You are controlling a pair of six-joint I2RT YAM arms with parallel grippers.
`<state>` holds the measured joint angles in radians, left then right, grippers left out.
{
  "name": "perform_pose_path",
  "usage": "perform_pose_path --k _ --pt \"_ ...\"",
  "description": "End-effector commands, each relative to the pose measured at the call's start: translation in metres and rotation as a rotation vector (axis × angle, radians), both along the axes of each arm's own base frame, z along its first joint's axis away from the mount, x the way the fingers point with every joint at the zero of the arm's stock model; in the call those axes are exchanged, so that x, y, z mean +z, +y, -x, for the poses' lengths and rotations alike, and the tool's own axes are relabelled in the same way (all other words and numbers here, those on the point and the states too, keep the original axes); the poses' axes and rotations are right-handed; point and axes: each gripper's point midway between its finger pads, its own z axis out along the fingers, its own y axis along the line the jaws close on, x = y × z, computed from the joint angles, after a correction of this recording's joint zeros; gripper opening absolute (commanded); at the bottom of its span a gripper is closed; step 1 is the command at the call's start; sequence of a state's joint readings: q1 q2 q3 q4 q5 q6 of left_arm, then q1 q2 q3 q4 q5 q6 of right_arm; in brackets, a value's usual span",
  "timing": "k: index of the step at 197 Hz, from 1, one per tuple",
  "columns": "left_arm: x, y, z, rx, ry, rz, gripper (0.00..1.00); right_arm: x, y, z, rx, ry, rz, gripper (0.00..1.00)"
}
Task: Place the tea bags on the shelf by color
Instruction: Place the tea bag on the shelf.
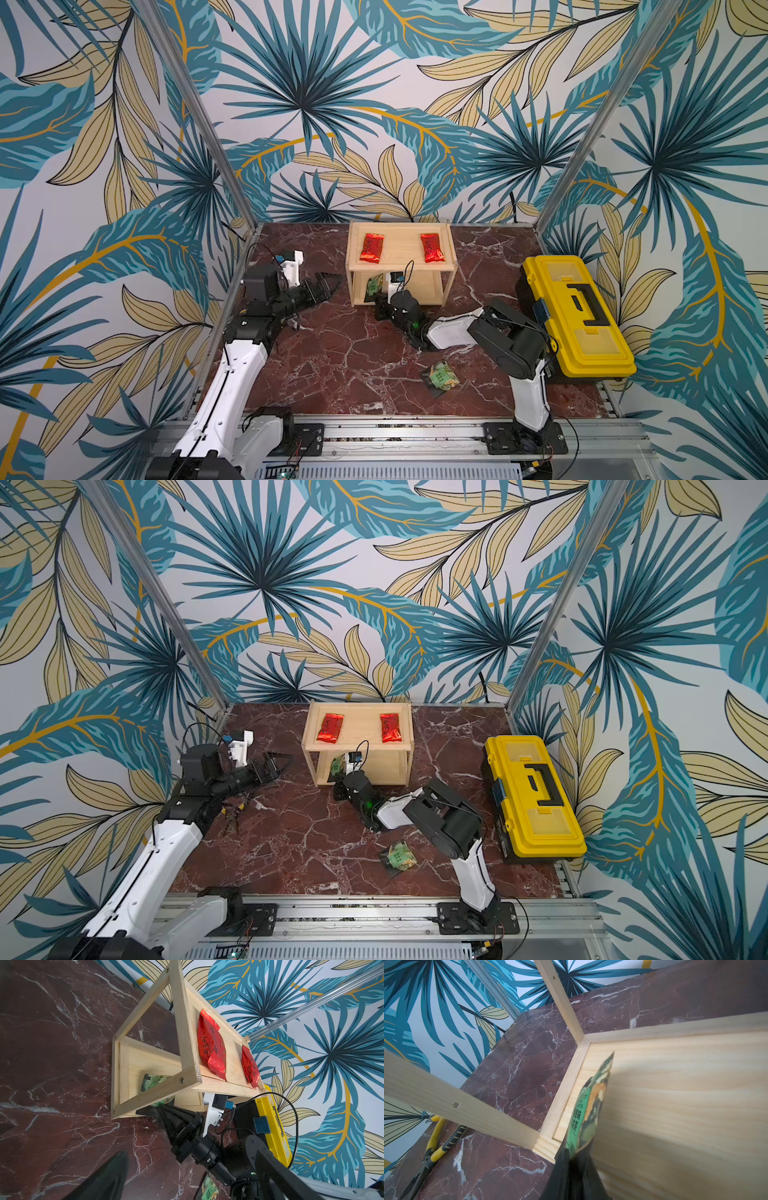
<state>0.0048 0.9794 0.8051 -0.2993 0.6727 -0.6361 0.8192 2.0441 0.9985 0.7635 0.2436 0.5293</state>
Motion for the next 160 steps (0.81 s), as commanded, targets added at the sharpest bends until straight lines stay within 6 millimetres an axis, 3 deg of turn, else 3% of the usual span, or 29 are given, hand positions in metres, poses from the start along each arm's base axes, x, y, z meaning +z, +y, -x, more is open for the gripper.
perform_pose_path --k 1,56,61,107,160 --pt "0.004 0.003 0.004 0.004 -0.018 -0.013 1.0 -0.004 -0.002 -0.008 -0.022 -0.004 0.017 0.19" --pt "0.007 0.004 0.007 0.009 -0.02 -0.01 1.0 -0.015 -0.003 -0.009 -0.031 0.04 0.041 0.28" --pt "0.007 0.004 0.007 0.009 -0.021 -0.01 1.0 -0.017 -0.015 -0.019 -0.062 0.047 0.042 0.29" --pt "0.011 0.004 0.01 0.014 -0.03 -0.01 1.0 -0.028 -0.031 -0.018 -0.103 0.088 0.07 0.32" --pt "0.013 0.003 0.011 0.011 -0.03 0.0 1.0 -0.033 -0.033 -0.022 -0.104 0.111 0.079 0.35"
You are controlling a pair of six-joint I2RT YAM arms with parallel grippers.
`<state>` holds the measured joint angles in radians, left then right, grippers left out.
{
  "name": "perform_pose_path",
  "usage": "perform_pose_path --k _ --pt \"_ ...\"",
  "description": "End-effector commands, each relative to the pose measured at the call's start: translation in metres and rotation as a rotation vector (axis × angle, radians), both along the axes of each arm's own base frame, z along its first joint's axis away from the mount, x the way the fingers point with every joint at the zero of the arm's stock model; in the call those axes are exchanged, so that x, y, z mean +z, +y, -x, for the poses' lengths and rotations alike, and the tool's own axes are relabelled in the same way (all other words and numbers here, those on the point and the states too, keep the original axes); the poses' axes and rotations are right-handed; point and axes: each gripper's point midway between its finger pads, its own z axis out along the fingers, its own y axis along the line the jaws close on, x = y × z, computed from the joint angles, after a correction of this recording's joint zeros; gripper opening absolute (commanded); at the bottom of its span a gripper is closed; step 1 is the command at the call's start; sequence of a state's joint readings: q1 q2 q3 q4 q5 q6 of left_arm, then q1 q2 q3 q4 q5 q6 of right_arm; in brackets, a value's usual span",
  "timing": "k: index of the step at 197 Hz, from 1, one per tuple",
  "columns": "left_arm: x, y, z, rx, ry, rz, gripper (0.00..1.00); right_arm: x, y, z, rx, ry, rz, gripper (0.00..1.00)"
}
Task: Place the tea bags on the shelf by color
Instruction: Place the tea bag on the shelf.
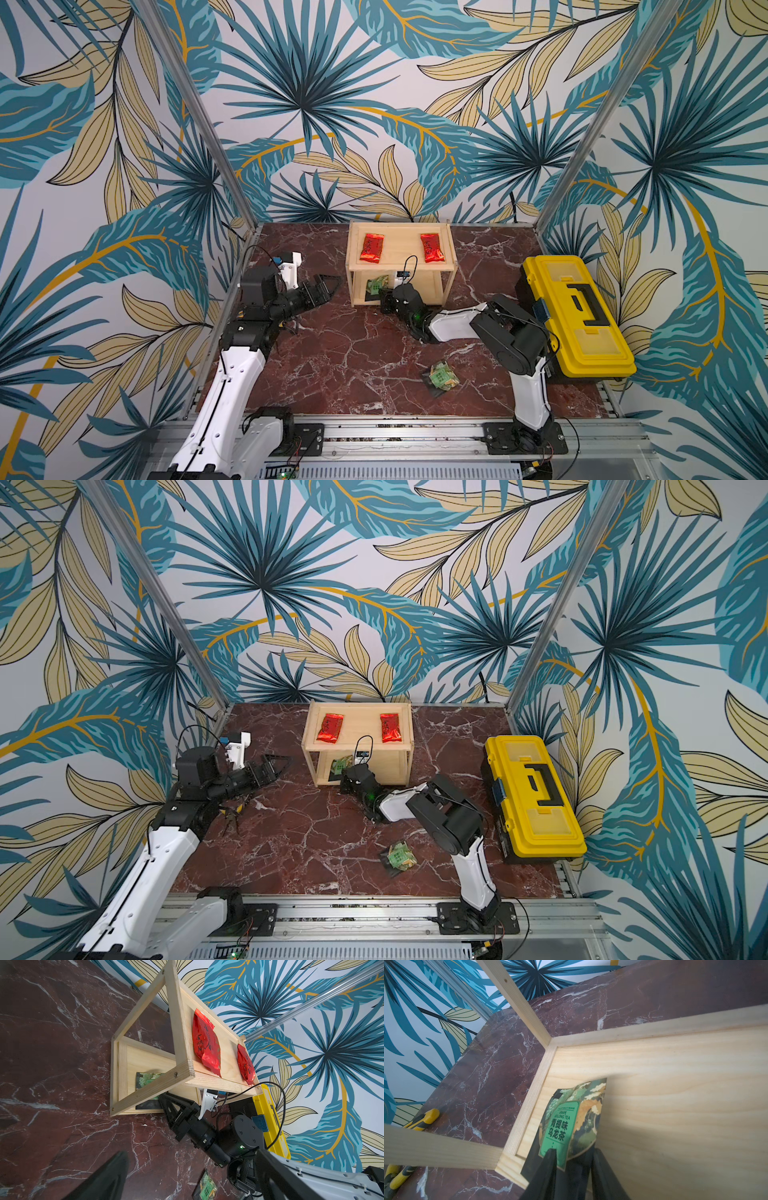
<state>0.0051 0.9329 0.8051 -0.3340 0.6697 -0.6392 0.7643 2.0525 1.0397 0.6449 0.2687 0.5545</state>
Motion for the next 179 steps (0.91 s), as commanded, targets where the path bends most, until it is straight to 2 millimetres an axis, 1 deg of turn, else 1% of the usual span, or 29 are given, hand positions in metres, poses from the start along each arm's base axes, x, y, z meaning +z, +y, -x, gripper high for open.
perform_pose_path --k 1,21,54,89,118,138,154,179 --pt "0.006 0.003 0.002 0.007 -0.02 0.0 1.0 -0.02 -0.006 0.0 -0.016 0.048 0.031 0.35" --pt "0.008 0.003 0.004 0.01 -0.026 -0.004 1.0 -0.02 -0.008 0.0 -0.019 0.053 0.033 0.37" --pt "0.008 0.004 0.005 0.013 -0.029 -0.004 1.0 -0.019 -0.009 -0.001 -0.015 0.054 0.034 0.44" --pt "0.007 0.004 0.005 0.011 -0.031 -0.009 1.0 -0.017 -0.011 0.001 -0.009 0.05 0.037 0.47" --pt "0.003 0.004 0.006 0.013 -0.027 -0.017 1.0 -0.009 -0.012 0.005 0.006 0.043 0.032 0.47" --pt "-0.001 0.005 0.006 0.012 -0.027 -0.03 1.0 -0.002 -0.012 0.013 0.035 0.045 0.021 0.47" --pt "-0.004 0.005 0.006 0.011 -0.031 -0.039 1.0 0.007 -0.014 0.023 0.056 0.036 0.022 0.47" --pt "-0.011 0.005 0.007 0.015 -0.032 -0.044 1.0 0.02 -0.018 0.044 0.084 0.027 0.05 0.47"
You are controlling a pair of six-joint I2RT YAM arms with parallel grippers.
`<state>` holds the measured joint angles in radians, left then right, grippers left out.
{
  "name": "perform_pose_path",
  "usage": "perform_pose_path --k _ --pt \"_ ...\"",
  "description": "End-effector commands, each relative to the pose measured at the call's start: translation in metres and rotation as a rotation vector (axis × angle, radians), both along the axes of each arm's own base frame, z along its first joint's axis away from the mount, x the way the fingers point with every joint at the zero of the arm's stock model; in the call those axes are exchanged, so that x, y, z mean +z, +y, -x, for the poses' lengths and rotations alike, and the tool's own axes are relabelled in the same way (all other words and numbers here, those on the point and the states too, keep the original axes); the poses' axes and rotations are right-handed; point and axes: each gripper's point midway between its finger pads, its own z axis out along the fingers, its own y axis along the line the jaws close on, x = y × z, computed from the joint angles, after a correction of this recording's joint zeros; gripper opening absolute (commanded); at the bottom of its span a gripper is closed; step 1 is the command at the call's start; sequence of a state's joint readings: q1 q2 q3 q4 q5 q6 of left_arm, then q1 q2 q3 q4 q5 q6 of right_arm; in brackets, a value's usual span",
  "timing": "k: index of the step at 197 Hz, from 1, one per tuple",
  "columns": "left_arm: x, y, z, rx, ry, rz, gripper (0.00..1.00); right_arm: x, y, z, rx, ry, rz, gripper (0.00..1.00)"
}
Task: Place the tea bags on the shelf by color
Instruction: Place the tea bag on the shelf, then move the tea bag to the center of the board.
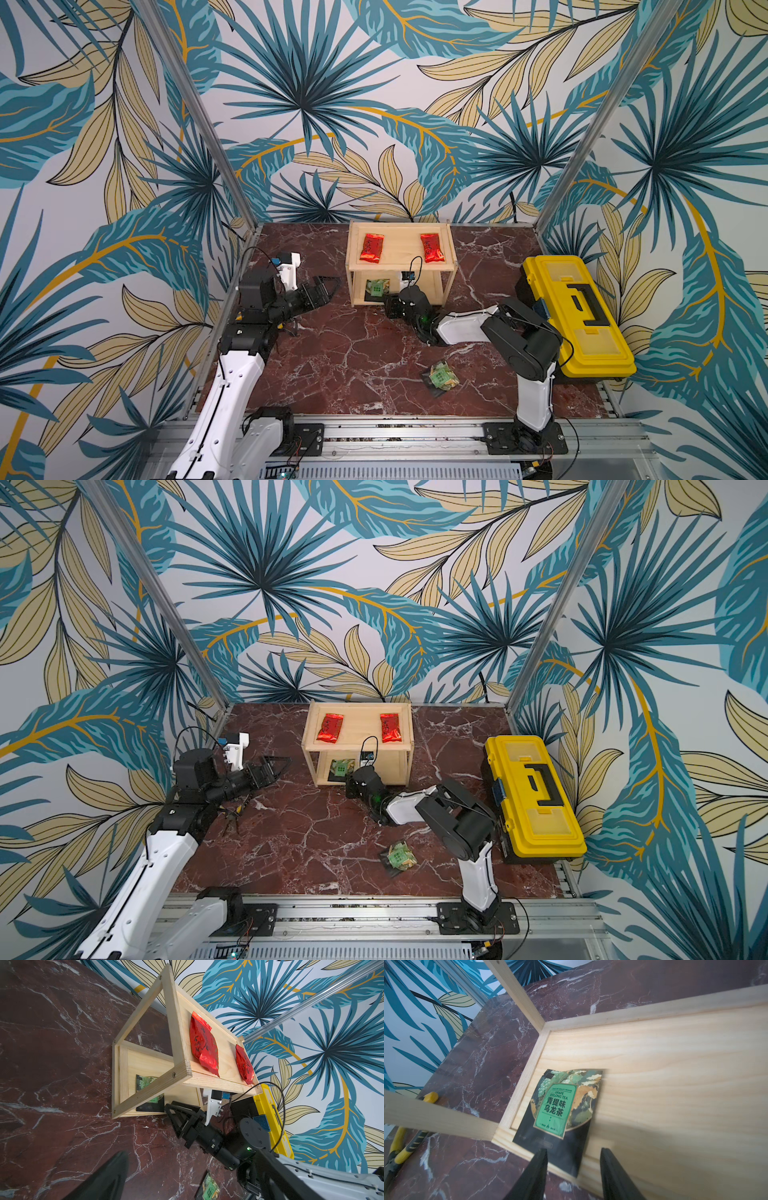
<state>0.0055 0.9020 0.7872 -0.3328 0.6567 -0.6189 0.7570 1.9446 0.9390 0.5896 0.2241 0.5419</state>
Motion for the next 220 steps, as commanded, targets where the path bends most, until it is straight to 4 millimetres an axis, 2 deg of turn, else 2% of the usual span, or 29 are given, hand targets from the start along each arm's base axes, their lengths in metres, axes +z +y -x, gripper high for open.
perform_pose_path --k 1,15,17,24,49,63,84,114,136,156,184,220 --pt "-0.012 0.003 0.003 0.01 -0.006 -0.024 1.0 0.018 -0.001 0.021 0.049 -0.016 0.022 0.47" --pt "-0.018 0.0 0.006 -0.003 0.003 -0.034 1.0 0.024 -0.009 0.036 0.054 -0.009 0.051 0.47" --pt "-0.019 -0.001 0.007 -0.004 0.007 -0.034 1.0 0.026 -0.003 0.045 0.076 -0.01 0.058 0.47" --pt "-0.023 -0.004 0.01 -0.015 0.015 -0.04 1.0 0.03 -0.005 0.059 0.089 -0.006 0.084 0.47" --pt "-0.045 -0.02 0.021 -0.049 0.069 -0.036 1.0 0.04 -0.029 0.105 0.116 0.011 0.191 0.46" --pt "-0.056 -0.029 0.026 -0.066 0.085 -0.032 1.0 0.035 -0.047 0.128 0.132 0.046 0.252 0.46" --pt "-0.069 -0.03 0.027 -0.063 0.11 -0.036 1.0 0.029 -0.066 0.146 0.141 0.079 0.276 0.46" --pt "-0.07 -0.035 0.03 -0.087 0.105 -0.051 1.0 0.026 -0.096 0.174 0.112 0.155 0.352 0.45" --pt "-0.077 -0.037 0.031 -0.093 0.114 -0.064 1.0 0.014 -0.136 0.207 0.061 0.323 0.435 0.45" --pt "-0.08 -0.038 0.027 -0.086 0.101 -0.065 1.0 0.003 -0.16 0.235 0.029 0.472 0.476 0.46" --pt "-0.084 -0.039 0.022 -0.088 0.113 -0.069 1.0 -0.011 -0.166 0.259 0.029 0.57 0.482 0.52" --pt "-0.076 -0.041 0.02 -0.097 0.104 -0.067 1.0 -0.018 -0.146 0.257 0.073 0.539 0.395 0.63"
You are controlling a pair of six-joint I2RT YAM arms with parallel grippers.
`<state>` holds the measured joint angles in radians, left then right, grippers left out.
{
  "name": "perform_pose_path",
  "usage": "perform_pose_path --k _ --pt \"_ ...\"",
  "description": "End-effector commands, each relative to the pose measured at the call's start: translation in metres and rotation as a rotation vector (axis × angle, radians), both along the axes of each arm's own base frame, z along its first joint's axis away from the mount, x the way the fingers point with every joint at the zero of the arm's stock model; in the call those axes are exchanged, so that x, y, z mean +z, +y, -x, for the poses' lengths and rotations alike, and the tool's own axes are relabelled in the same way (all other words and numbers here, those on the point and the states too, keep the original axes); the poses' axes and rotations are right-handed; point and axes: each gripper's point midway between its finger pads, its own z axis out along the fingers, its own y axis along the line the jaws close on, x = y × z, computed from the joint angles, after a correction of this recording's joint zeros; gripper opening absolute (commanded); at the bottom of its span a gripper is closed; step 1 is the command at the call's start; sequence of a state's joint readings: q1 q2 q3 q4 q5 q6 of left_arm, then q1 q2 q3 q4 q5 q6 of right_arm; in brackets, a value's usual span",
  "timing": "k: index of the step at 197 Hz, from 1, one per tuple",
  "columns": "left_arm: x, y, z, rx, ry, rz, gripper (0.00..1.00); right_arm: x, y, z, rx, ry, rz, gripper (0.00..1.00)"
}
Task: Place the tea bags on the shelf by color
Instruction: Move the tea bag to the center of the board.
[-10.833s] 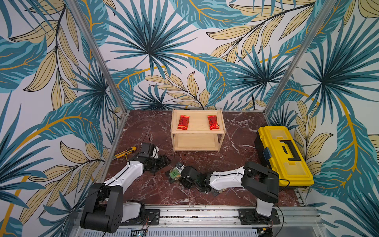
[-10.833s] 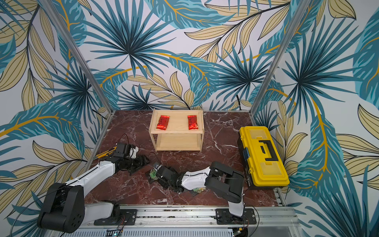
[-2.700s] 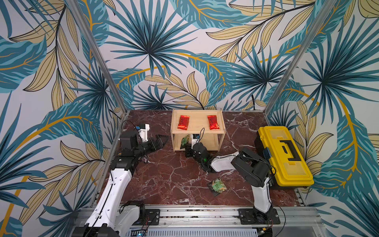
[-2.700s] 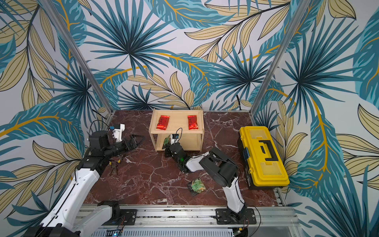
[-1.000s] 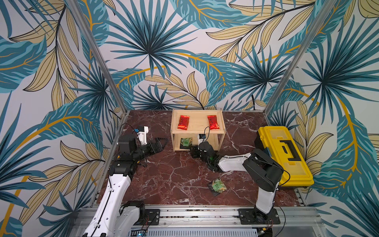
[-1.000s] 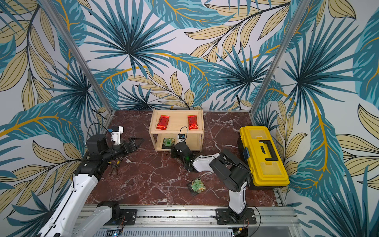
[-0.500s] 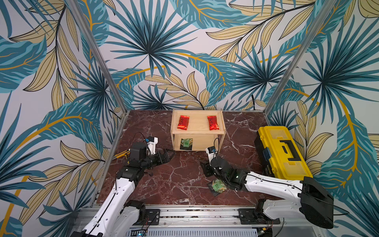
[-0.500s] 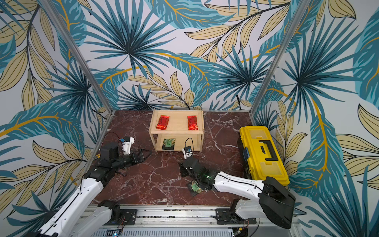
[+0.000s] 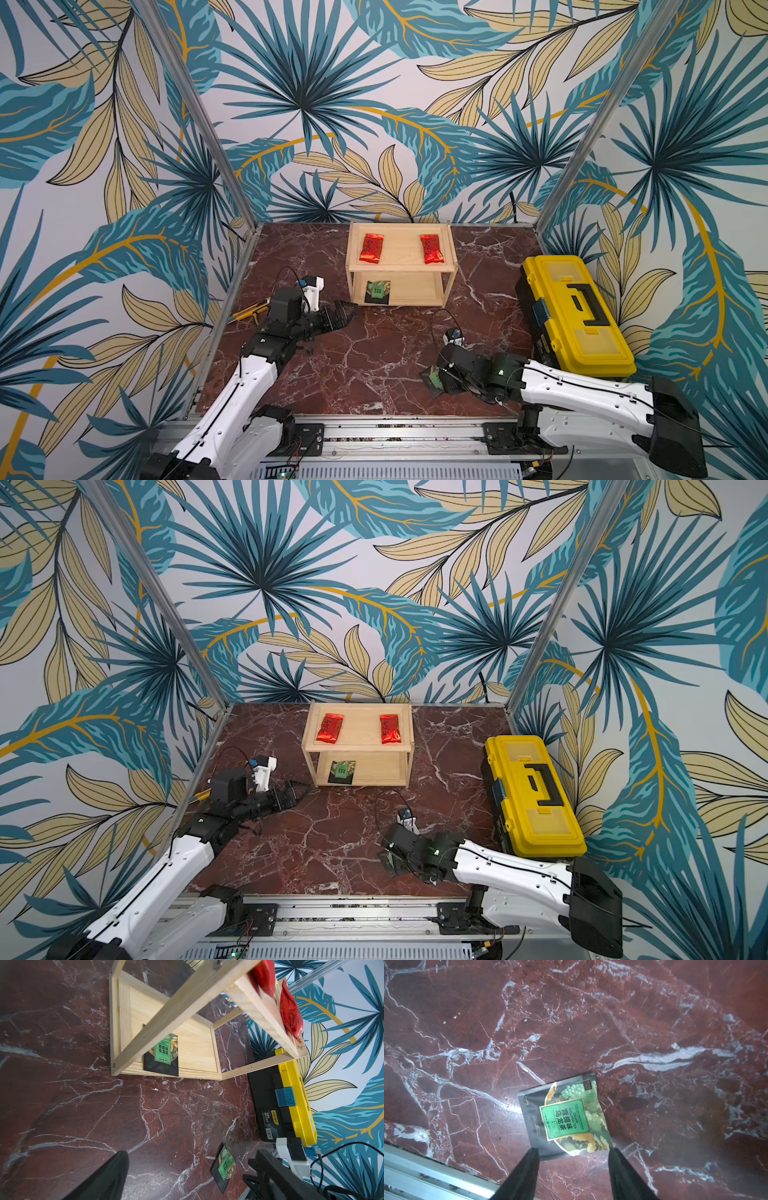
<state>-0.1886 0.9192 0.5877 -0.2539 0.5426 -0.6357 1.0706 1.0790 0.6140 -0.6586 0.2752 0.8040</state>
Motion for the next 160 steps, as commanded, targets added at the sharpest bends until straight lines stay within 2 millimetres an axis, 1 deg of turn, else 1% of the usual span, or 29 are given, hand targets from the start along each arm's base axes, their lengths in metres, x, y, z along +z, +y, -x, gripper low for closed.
perform_pose_path --k 1,11,31,40,65,85,89,103,125,154,156,160 --pt "0.006 -0.002 -0.003 -0.013 -0.037 -0.009 1.0 -0.015 0.0 0.01 -0.017 0.043 -0.028 0.63" --pt "0.006 -0.001 -0.004 -0.014 -0.033 -0.023 1.0 -0.02 0.007 0.011 -0.017 0.056 -0.066 0.65" --pt "0.005 0.0 -0.004 -0.016 -0.028 -0.034 1.0 -0.038 0.018 0.016 -0.04 0.089 -0.155 0.67" --pt "0.004 -0.001 -0.004 -0.017 -0.024 -0.031 1.0 -0.046 0.018 0.018 -0.061 0.096 -0.181 0.68" --pt "0.003 -0.001 -0.004 -0.018 -0.022 -0.032 1.0 -0.053 0.013 0.016 -0.08 0.07 -0.186 0.68" --pt "0.006 0.0 -0.004 -0.018 -0.033 -0.037 1.0 -0.053 0.014 0.011 -0.064 0.04 -0.168 0.68" --pt "0.001 0.001 -0.001 -0.017 -0.007 -0.044 1.0 -0.052 0.015 0.009 -0.059 0.033 -0.166 0.68" --pt "0.0 0.001 0.0 -0.019 -0.001 -0.046 1.0 -0.049 0.019 0.003 -0.035 0.007 -0.142 0.68" --pt "-0.004 0.003 0.002 -0.015 0.008 -0.055 1.0 -0.042 0.037 -0.01 0.027 -0.028 -0.115 0.68" --pt "-0.008 0.003 0.001 -0.007 0.015 -0.058 1.0 -0.042 0.062 -0.024 0.128 -0.049 -0.051 0.65" --pt "-0.009 0.003 0.001 -0.009 0.017 -0.057 1.0 -0.039 0.069 -0.027 0.135 -0.065 -0.069 0.65" --pt "-0.01 0.003 0.001 -0.007 0.022 -0.057 1.0 -0.038 0.074 -0.03 0.15 -0.076 -0.068 0.64"
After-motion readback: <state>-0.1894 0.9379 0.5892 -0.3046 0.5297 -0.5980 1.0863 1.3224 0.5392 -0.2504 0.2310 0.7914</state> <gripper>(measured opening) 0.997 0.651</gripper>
